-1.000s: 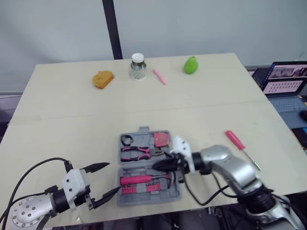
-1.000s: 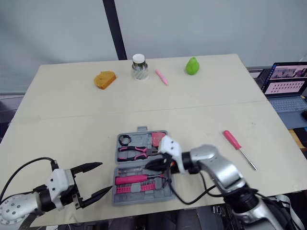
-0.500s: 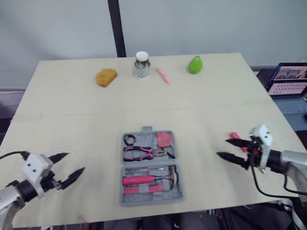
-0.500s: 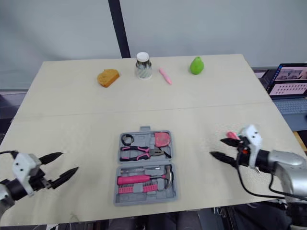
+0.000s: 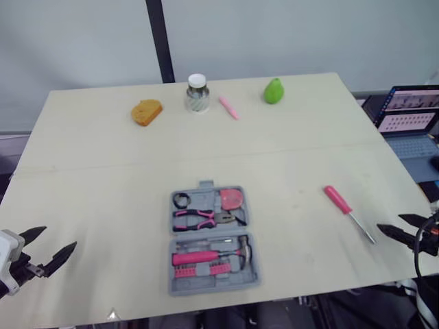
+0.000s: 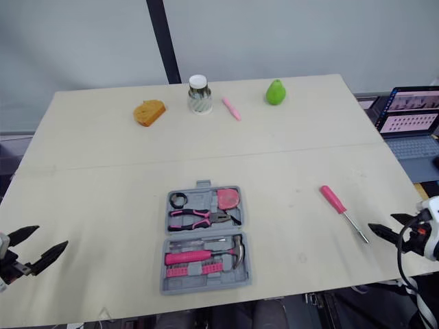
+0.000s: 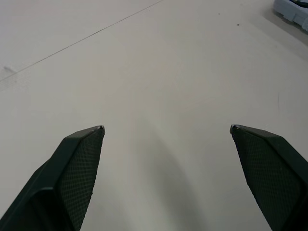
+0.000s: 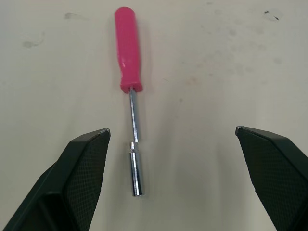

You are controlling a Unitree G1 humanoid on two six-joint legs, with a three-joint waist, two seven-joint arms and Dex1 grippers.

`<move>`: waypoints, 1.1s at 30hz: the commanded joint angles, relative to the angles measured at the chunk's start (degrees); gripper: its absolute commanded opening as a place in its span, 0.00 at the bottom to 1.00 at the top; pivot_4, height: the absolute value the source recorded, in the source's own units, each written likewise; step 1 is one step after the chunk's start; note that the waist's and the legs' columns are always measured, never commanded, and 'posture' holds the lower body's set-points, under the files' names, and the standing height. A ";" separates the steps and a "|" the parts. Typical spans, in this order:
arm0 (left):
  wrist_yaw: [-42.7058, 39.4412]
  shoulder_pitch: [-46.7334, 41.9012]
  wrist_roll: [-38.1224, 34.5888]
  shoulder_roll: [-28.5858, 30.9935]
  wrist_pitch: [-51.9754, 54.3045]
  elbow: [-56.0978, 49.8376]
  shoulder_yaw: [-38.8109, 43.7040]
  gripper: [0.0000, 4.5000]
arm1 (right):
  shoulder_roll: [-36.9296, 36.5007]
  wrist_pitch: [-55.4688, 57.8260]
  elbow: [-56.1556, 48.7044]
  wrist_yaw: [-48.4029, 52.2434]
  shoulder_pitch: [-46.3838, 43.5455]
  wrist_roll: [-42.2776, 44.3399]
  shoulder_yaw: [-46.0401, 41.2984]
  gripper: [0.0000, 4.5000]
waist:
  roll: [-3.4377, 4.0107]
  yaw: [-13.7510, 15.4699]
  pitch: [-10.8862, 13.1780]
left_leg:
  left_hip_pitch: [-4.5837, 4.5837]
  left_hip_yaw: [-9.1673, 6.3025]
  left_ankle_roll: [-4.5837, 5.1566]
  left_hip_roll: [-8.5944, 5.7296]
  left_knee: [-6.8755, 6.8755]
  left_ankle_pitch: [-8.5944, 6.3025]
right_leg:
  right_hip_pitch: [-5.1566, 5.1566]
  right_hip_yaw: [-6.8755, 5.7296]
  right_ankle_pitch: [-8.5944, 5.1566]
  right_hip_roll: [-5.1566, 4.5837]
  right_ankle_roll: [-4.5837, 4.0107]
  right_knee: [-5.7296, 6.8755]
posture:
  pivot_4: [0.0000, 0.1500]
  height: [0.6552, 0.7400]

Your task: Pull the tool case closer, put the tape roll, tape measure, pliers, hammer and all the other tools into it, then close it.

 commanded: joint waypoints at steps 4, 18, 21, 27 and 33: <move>-0.21 0.45 -0.23 1.04 -1.14 0.20 2.23 1.00 | -2.07 -2.99 2.57 1.04 -2.41 -0.94 -0.29 0.98 | 0.03 -0.75 0.02 | 0.00 0.05 0.14 0.03 0.00 0.04 | 0.00 -0.03 0.00 0.01 -0.01 0.00 | 1.00 1.00; 1.65 -4.75 -1.44 -0.71 6.64 -19.94 -11.57 1.00 | -0.09 5.54 -8.30 0.56 -4.04 -0.31 3.02 0.98 | 0.08 -0.61 0.04 | 0.02 0.08 0.04 0.03 0.04 0.01 | 0.01 0.01 0.02 0.00 0.00 0.10 | 1.00 1.00; 2.33 -5.79 -1.71 -0.76 9.14 -23.87 -13.79 1.00 | 0.72 8.15 -13.12 0.35 -2.64 0.91 2.68 0.98 | 0.11 -0.59 0.06 | 0.02 0.09 0.17 0.02 0.04 0.07 | 0.02 -0.01 0.02 0.08 0.00 0.34 | 1.00 1.00; 3.05 -7.00 -2.01 -0.75 11.62 -26.47 -14.89 1.00 | 2.39 10.42 -20.27 -2.10 -0.13 2.11 1.29 0.98 | 0.11 -0.61 0.06 | 0.02 0.21 0.30 -0.02 0.06 0.15 | 0.03 -0.02 0.03 0.36 0.02 0.34 | 1.00 1.00; 2.94 -8.21 -1.46 -0.90 11.62 -25.88 -16.24 1.00 | 3.15 10.61 -22.43 -3.52 1.05 2.65 0.89 0.98 | 0.40 -0.75 0.23 | -0.06 0.07 0.33 -0.12 0.03 0.19 | 0.23 -0.12 0.03 0.24 0.03 0.26 | 1.00 1.00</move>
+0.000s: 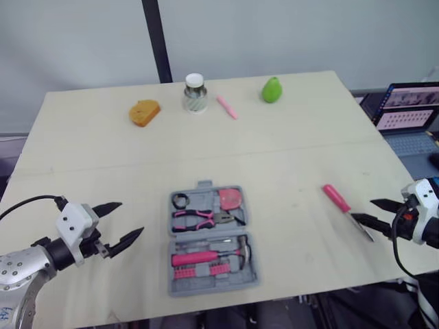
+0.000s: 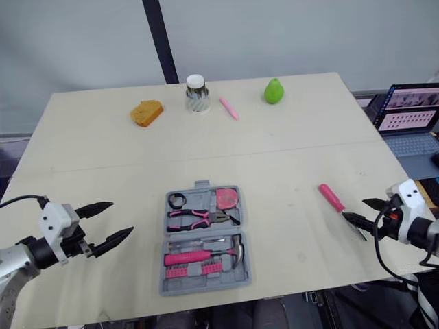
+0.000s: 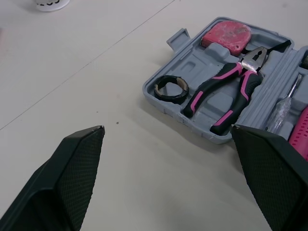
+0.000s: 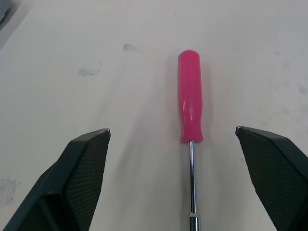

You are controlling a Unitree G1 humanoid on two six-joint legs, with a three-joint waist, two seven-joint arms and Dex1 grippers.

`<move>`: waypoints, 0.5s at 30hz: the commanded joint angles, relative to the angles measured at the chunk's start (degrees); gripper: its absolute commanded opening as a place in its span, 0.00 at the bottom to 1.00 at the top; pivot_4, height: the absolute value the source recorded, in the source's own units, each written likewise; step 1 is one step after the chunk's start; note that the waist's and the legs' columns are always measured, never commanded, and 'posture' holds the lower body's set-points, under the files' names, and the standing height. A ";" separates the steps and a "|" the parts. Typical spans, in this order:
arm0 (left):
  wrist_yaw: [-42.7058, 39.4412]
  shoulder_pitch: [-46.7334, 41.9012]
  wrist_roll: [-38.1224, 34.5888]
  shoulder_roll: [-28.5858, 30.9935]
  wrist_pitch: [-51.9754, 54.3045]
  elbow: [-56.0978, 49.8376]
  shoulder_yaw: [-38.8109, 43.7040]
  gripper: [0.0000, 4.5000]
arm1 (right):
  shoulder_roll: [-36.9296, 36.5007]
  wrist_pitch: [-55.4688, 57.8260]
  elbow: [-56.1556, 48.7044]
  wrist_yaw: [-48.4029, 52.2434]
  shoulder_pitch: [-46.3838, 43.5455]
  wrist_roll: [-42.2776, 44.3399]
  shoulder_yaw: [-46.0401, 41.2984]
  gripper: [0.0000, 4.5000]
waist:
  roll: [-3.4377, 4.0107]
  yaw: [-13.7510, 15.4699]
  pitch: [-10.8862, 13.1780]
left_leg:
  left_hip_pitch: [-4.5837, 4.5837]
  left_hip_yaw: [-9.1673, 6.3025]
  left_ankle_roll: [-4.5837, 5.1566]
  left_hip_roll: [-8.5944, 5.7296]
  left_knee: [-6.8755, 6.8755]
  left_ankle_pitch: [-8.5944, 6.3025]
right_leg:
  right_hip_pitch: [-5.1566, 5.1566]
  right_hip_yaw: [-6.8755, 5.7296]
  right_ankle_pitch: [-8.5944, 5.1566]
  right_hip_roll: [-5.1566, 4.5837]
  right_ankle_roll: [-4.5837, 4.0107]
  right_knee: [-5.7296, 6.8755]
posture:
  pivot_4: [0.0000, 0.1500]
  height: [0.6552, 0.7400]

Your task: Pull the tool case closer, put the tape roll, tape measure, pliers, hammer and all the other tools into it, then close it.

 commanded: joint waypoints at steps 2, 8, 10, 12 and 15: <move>0.54 -1.39 -0.16 -0.13 -0.22 -0.83 -0.46 1.00 | 0.20 -0.13 -1.47 -1.21 0.31 1.22 -2.46 0.98 | 0.31 -0.38 0.17 | 0.02 -1.56 0.19 -0.64 -0.46 0.52 | 1.04 -1.55 0.09 -0.55 0.18 -0.58 | 1.00 1.00; 0.65 -2.25 0.02 -0.21 -0.34 -0.46 -1.05 1.00 | -0.02 -0.76 -0.83 -1.02 0.29 1.12 -2.28 0.98 | 0.35 1.08 0.23 | -0.02 -1.44 0.21 -0.63 -0.16 0.61 | 0.87 -1.33 0.12 -0.52 0.22 -0.42 | 1.00 1.00; 0.68 -2.42 0.06 -0.25 -0.41 -0.37 -1.18 1.00 | 0.01 -0.93 -0.62 -0.89 0.10 1.06 -2.09 0.98 | 0.37 1.34 0.24 | -0.01 -1.42 0.20 -0.61 -0.13 0.61 | 0.85 -1.30 0.12 -0.51 0.21 -0.42 | 1.00 1.00; 0.77 -2.50 0.15 -0.32 -0.50 -0.36 -1.34 1.00 | 0.06 -1.15 -0.42 -0.62 -0.13 1.00 -1.79 0.98 | 0.38 1.34 0.25 | -0.01 -1.42 0.18 -0.60 -0.12 0.60 | 0.84 -1.29 0.11 -0.51 0.21 -0.43 | 1.00 1.00; 1.00 -2.50 0.23 -0.49 -0.56 -0.62 -1.63 1.00 | 0.30 -1.42 0.06 -0.70 -0.83 0.68 -1.14 0.98 | 0.51 0.65 0.41 | -0.27 -2.13 0.28 -1.00 -0.49 0.74 | 1.62 -2.02 0.13 -0.92 0.25 -0.75 | 1.00 1.00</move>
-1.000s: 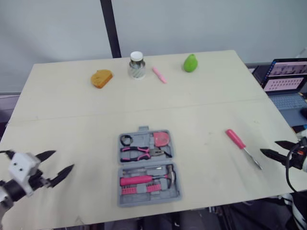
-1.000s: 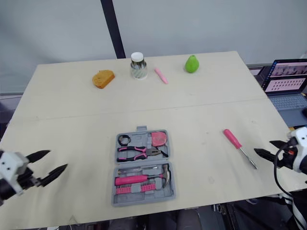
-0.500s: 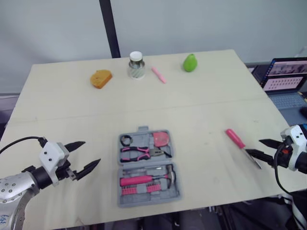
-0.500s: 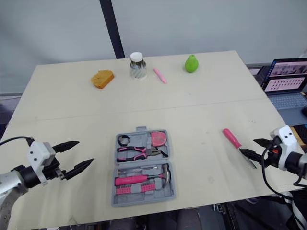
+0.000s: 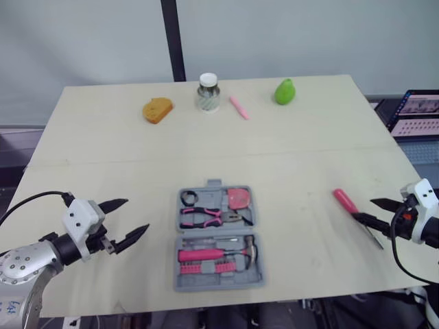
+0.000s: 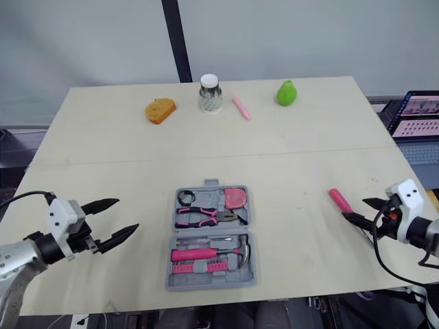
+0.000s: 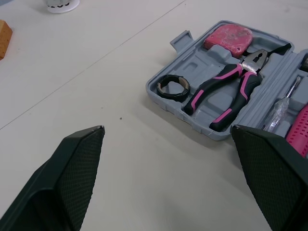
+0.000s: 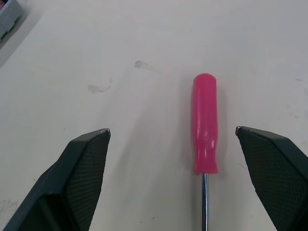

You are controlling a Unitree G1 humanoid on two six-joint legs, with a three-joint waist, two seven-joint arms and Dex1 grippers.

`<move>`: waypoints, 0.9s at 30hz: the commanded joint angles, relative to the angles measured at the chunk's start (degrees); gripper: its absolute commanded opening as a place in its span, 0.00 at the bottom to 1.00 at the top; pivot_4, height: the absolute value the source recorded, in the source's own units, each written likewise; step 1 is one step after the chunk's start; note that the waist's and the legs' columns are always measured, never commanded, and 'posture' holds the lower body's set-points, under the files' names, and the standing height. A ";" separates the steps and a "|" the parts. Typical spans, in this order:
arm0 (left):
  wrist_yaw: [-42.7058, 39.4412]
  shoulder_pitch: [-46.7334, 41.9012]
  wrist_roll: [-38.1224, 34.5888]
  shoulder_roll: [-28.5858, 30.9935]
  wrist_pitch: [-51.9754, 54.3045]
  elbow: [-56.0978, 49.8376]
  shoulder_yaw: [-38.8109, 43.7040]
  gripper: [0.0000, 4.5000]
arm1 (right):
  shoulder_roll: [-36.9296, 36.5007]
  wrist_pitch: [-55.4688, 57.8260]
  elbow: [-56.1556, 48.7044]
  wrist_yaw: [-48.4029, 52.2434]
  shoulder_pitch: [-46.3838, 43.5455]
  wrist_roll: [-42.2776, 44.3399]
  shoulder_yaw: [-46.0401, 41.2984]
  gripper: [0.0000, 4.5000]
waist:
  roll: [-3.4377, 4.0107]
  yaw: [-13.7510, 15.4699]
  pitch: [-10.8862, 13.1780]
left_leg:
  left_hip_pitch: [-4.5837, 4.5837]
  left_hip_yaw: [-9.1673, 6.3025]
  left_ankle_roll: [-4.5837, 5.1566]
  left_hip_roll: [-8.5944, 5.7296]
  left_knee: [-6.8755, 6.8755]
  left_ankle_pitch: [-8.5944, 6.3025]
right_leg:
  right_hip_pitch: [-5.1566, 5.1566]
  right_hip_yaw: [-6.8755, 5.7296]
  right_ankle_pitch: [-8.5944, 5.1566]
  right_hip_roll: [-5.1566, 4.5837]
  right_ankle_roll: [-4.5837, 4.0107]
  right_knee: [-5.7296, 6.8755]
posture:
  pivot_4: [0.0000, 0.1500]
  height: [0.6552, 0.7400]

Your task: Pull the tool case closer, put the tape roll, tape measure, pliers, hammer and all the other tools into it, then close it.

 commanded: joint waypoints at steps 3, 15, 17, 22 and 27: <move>0.57 -0.22 0.12 -0.23 -0.65 -0.83 0.29 1.00 | 0.16 -1.40 0.34 0.05 -1.24 0.26 -0.64 0.98 | -0.21 -0.96 0.12 | 0.44 -1.45 0.29 -1.31 -1.06 1.13 | 0.38 -1.49 -0.05 -1.06 0.42 0.10 | 1.00 1.00; 0.97 -0.67 0.67 -0.89 -0.97 -0.68 -0.99 1.00 | 0.02 -1.93 1.86 0.07 -2.66 -0.54 0.01 0.98 | -0.22 1.42 0.15 | 0.25 -1.14 0.21 -1.20 -0.73 1.10 | 0.16 -0.82 -0.07 -0.87 0.47 0.05 | 1.00 1.00; 0.88 -0.84 0.80 -1.07 -1.14 -0.81 -1.44 1.00 | -0.12 -2.24 2.34 -0.30 -2.47 -1.00 -0.09 0.98 | -0.22 1.42 0.15 | 0.25 -1.12 0.20 -1.18 -0.73 1.09 | 0.14 -0.80 -0.07 -0.85 0.47 0.04 | 1.00 1.00; -0.74 -1.82 0.78 -0.95 -1.63 -2.14 -4.69 1.00 | -0.06 -1.25 2.11 -2.04 -1.41 -1.09 -1.22 0.98 | -0.22 1.47 0.15 | 0.25 -1.09 0.20 -1.18 -0.73 1.09 | 0.14 -0.79 -0.07 -0.84 0.47 0.03 | 1.00 1.00; -4.08 -4.65 1.74 -0.83 -2.78 -4.27 -13.18 1.00 | 1.16 -0.84 3.19 -4.85 -2.16 -3.14 1.10 0.98 | -0.22 1.49 0.15 | 0.25 -1.06 0.20 -1.18 -0.71 1.09 | 0.13 -0.76 -0.07 -0.83 0.47 0.06 | 1.00 1.00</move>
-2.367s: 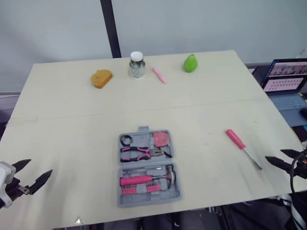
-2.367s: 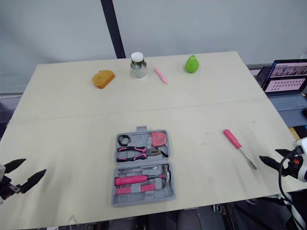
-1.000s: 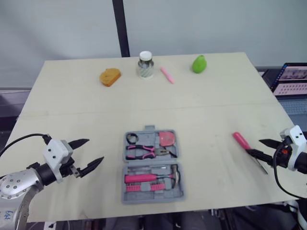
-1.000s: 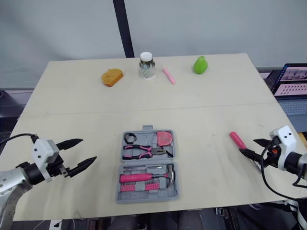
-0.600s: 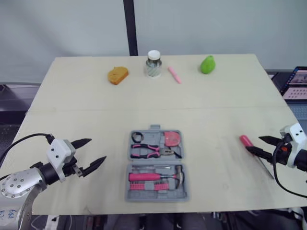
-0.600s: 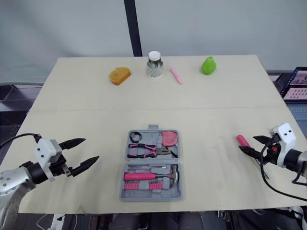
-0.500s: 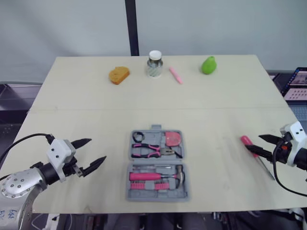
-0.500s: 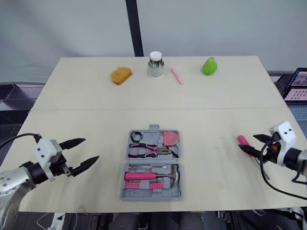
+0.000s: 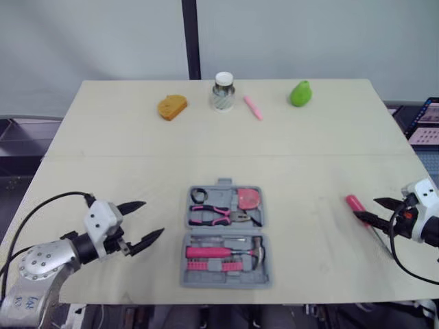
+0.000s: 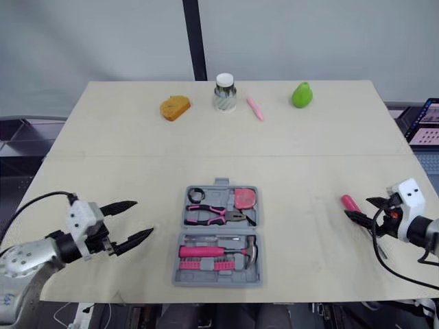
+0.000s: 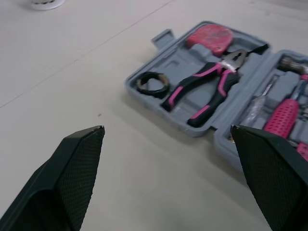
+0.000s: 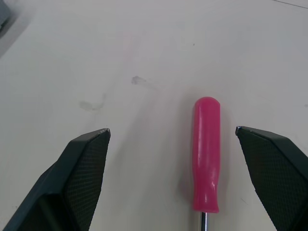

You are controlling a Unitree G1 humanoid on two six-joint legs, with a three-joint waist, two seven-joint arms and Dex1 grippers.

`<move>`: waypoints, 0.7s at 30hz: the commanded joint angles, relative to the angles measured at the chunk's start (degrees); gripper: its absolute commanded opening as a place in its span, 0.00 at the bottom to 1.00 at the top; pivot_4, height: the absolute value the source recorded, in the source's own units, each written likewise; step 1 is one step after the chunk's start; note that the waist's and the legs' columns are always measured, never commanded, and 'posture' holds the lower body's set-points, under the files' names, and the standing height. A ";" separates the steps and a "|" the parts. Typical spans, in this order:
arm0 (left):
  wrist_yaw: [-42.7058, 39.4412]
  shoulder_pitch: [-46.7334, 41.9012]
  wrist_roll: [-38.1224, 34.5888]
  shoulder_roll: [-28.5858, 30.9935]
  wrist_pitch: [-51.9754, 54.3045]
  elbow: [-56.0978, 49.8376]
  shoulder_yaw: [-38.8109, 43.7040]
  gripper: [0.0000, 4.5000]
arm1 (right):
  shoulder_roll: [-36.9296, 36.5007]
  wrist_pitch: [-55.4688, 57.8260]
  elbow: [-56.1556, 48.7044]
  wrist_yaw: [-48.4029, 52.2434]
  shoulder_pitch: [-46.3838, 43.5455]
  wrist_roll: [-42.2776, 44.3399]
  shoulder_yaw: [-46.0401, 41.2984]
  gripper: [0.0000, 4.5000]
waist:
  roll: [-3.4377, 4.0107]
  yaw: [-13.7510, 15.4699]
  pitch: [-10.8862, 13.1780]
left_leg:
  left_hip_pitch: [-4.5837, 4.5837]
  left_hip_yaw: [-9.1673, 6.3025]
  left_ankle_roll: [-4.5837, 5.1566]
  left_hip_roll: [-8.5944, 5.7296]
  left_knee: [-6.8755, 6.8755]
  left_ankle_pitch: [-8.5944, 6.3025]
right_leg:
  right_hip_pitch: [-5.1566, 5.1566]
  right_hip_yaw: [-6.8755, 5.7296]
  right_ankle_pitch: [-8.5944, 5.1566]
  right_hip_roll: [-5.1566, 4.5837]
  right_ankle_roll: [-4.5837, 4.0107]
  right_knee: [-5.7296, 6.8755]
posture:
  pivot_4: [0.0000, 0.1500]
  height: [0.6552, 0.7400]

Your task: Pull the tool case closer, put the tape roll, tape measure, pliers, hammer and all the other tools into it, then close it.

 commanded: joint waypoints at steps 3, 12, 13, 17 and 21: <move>-3.23 -3.95 1.15 -0.43 -2.35 -3.89 -8.51 1.00 | 1.42 -1.22 1.99 -3.89 -0.53 -2.92 1.71 0.98 | 0.00 -0.04 0.00 | 0.01 0.01 -0.01 0.03 0.02 0.00 | 0.00 0.02 0.00 0.04 0.00 0.01 | 1.00 1.00; -3.39 -11.96 3.56 -4.52 -3.60 -3.09 -18.57 1.00 | 2.33 -8.18 7.92 -4.88 0.71 -5.47 1.84 0.98 | 0.09 -0.03 0.01 | 0.01 0.09 -0.02 0.12 0.04 0.01 | 0.00 0.07 0.00 0.18 0.00 -0.01 | 1.00 1.00; -3.42 -12.24 3.68 -4.79 -3.69 -3.00 -19.00 1.00 | 2.34 -8.55 8.21 -4.83 0.68 -5.54 1.90 0.98 | 0.09 -0.09 0.01 | 0.02 0.09 -0.03 0.14 0.04 0.01 | 0.00 0.09 0.00 0.21 0.00 -0.01 | 1.00 1.00; -2.82 -13.45 4.29 -6.45 -4.84 -2.12 -20.22 1.00 | 2.88 -10.66 10.61 -4.09 0.10 -5.85 2.21 0.98 | 0.09 -0.15 0.01 | 0.05 0.17 -0.12 0.32 0.09 0.01 | 0.00 0.18 0.01 0.40 -0.03 -0.03 | 1.00 1.00; -2.46 -14.24 4.93 -7.48 -5.50 -1.52 -20.94 1.00 | 3.45 -12.91 14.06 -3.02 -1.21 -5.80 2.33 0.98 | 0.08 -0.12 0.01 | 0.09 0.17 -0.18 0.37 0.10 0.05 | 0.01 0.22 0.03 0.45 -0.08 0.00 | 1.00 1.00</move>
